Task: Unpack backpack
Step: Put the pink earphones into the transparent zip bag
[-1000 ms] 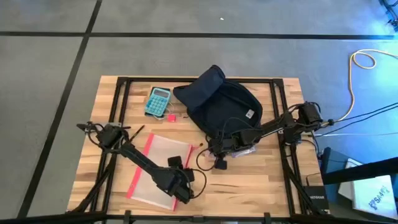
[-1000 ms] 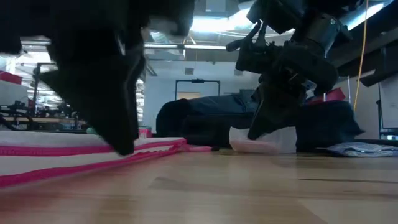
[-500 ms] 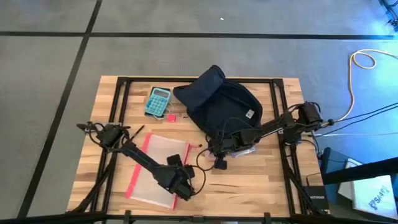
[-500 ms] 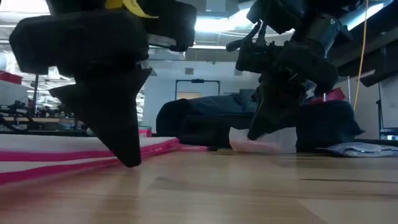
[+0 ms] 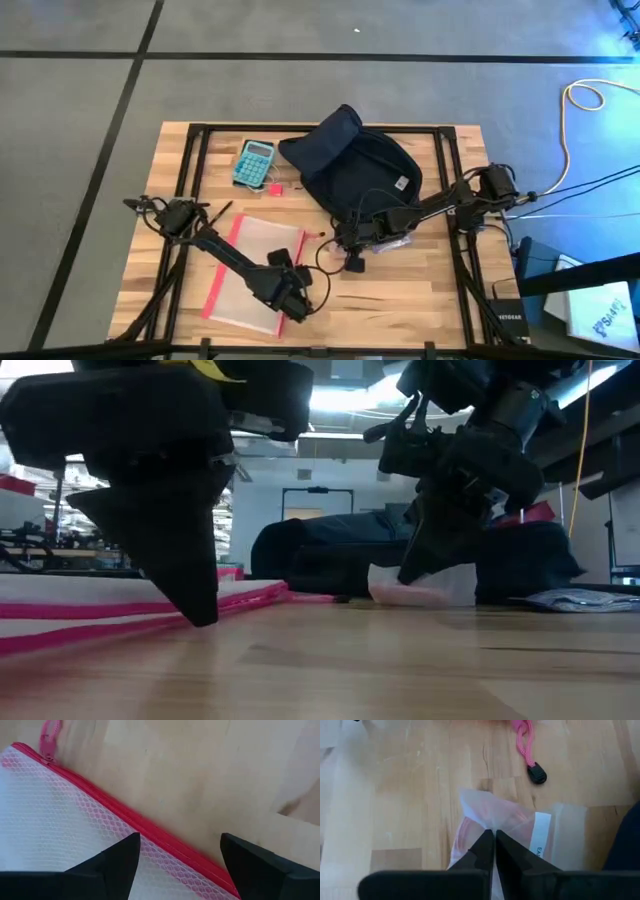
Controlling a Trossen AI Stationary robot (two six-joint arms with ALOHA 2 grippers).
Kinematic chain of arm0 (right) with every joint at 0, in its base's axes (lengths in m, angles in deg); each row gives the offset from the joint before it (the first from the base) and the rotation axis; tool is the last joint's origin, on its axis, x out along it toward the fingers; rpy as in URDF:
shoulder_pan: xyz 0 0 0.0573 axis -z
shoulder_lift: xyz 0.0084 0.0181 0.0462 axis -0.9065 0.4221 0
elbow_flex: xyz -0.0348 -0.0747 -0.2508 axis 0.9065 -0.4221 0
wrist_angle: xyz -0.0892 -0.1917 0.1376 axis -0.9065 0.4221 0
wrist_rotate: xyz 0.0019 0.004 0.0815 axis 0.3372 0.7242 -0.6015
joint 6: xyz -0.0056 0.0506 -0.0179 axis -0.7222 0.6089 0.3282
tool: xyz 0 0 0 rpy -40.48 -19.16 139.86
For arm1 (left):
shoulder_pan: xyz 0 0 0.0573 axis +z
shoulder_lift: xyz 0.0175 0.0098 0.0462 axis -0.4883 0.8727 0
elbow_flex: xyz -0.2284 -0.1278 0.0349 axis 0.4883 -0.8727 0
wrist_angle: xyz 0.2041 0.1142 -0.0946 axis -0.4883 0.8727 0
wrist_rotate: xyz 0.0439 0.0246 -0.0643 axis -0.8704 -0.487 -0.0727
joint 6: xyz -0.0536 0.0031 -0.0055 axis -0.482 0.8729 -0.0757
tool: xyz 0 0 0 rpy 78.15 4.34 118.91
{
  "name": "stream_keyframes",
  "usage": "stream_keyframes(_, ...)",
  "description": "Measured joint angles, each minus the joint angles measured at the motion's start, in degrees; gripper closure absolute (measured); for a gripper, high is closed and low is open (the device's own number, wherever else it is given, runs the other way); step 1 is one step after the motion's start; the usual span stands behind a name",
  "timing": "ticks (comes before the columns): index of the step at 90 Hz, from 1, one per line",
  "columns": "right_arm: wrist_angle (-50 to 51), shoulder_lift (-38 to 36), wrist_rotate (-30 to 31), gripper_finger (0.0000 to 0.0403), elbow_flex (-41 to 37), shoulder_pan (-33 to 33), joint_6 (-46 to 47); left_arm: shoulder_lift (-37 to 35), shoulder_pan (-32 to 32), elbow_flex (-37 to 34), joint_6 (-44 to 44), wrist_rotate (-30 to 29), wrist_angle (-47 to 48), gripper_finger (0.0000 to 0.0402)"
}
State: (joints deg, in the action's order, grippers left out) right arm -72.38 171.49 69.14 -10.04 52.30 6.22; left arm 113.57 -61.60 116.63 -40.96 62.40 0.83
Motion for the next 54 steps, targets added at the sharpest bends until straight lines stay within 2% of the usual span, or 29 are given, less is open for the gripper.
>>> stream_keyframes(54,-0.33,0.02,0.02,0.0403,0.00,0.00,0.02,-2.12,-1.34,0.04,-1.04,-3.04,1.44,0.0141)
